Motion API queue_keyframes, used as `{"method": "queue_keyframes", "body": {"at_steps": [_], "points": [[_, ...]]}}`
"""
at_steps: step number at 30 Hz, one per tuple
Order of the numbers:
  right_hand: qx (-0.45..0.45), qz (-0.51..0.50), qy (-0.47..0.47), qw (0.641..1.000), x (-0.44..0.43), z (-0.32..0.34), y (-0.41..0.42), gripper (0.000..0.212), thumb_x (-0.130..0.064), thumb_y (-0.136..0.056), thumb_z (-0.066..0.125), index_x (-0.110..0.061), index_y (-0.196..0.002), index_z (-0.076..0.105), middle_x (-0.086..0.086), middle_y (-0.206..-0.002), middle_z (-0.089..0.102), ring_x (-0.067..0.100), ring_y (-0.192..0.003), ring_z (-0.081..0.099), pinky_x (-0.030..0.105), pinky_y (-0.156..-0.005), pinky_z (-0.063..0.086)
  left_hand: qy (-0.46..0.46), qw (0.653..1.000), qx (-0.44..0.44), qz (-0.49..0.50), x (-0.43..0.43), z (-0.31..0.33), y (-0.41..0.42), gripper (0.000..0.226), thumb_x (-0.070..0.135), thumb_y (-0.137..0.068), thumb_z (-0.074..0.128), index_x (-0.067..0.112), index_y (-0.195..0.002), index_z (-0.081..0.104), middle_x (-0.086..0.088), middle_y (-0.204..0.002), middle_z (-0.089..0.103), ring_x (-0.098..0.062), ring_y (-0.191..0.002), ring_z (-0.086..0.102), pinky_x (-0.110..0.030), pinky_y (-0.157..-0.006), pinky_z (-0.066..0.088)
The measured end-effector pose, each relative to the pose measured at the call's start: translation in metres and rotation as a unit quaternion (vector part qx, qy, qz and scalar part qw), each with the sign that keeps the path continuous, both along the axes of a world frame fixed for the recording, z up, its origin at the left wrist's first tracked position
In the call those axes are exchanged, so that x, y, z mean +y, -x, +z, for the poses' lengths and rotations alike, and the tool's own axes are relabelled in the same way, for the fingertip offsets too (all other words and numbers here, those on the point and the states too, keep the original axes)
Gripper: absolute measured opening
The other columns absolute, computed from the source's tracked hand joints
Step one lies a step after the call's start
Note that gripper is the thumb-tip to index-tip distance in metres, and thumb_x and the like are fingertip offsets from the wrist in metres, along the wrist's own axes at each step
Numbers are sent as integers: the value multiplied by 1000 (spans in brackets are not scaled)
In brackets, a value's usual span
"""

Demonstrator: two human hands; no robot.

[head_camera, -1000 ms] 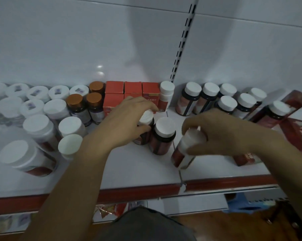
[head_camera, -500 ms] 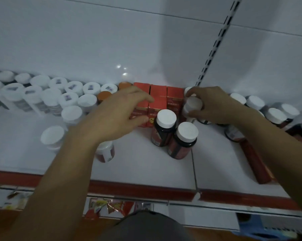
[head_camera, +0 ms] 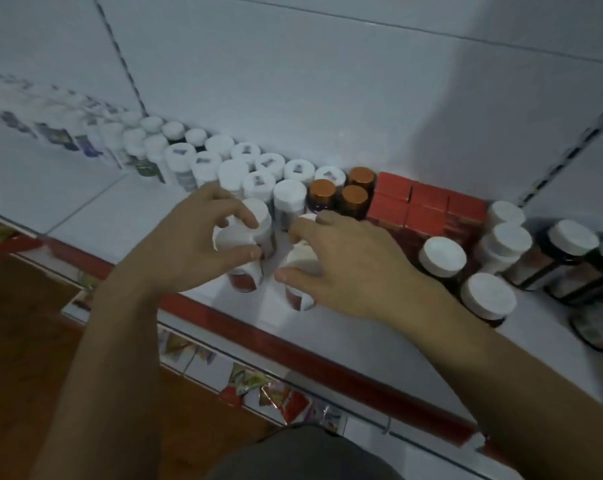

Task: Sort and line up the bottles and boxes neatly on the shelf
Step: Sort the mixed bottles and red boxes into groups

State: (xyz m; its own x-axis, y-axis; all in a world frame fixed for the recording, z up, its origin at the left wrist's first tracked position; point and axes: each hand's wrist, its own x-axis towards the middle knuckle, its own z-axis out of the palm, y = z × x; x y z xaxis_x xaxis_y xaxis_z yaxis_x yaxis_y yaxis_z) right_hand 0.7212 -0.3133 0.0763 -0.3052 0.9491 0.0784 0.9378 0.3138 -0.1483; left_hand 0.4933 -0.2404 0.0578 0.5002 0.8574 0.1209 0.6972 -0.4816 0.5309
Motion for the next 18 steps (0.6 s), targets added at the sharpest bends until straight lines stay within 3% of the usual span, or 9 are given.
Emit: {"method": "queue_keyframes", "body": {"at_steps": [3, 6, 8, 10, 13, 15, 17, 18], "points": [[37, -45, -12, 998, -1, -17, 12, 47, -66, -91, 53, -30, -120, 54, -1, -114, 50, 24, -91, 59, 39, -69, 53, -7, 1000, -26, 14, -9, -8, 0, 36, 41, -77, 84, 35, -108, 67, 11, -114, 49, 0, -98, 54, -14, -80, 39], [58, -54, 7, 997, -7, -19, 14, 44, -56, -86, 68, -28, -119, 57, -1, -121, 48, 26, -98, 59, 39, -76, 53, -9, 1000, -11, 5, -14, -16, -10, 41, 30, -78, 86, 31, -114, 66, 6, -114, 56, -14, -103, 56, -34, -91, 47], [85, -56, 8, 995, -11, -17, 9, 41, -49, -85, 71, -28, -119, 59, -4, -120, 51, 23, -103, 59, 40, -81, 53, -33, 999, -3, 1, -16, -15, -16, 44, 28, -77, 87, 29, -116, 68, 6, -113, 60, -19, -106, 57, -39, -92, 48], [143, -67, -18, 987, -17, -9, -4, 36, -46, -86, 72, -30, -116, 62, -9, -112, 54, 16, -99, 58, 34, -81, 52, -66, 997, -29, -9, -20, -5, -19, 42, 35, -81, 85, 28, -118, 69, 9, -114, 63, -13, -107, 58, -32, -93, 48], [239, -105, -114, 959, -34, 15, -35, 30, -44, -86, 72, -31, -112, 66, -15, -100, 59, 2, -88, 55, 14, -80, 45, -94, 989, -110, -20, -26, 22, -29, 39, 52, -87, 71, 31, -120, 67, 16, -114, 64, 3, -104, 56, -9, -81, 40], [284, -154, -174, 930, -50, 39, -61, 26, -44, -87, 70, -34, -111, 66, -14, -96, 64, 4, -82, 60, 21, -77, 50, -100, 978, -179, -29, -28, 42, -47, 37, 53, -88, 66, 32, -120, 66, 16, -116, 64, -1, -107, 58, -7, -73, 42], [288, -196, -233, 908, -67, 62, -90, 27, -43, -89, 67, -31, -114, 67, -11, -101, 67, 11, -83, 64, 33, -72, 54, -109, 964, -239, -49, -26, 60, -74, 35, 48, -90, 67, 31, -120, 66, 14, -119, 65, -11, -110, 61, -16, -71, 51], [278, -217, -258, 899, -76, 71, -106, 27, -42, -91, 66, -30, -115, 67, -11, -101, 67, 12, -82, 65, 31, -70, 54, -113, 958, -255, -62, -24, 67, -89, 33, 44, -91, 68, 30, -121, 66, 13, -119, 65, -14, -111, 62, -21, -73, 54]]}}
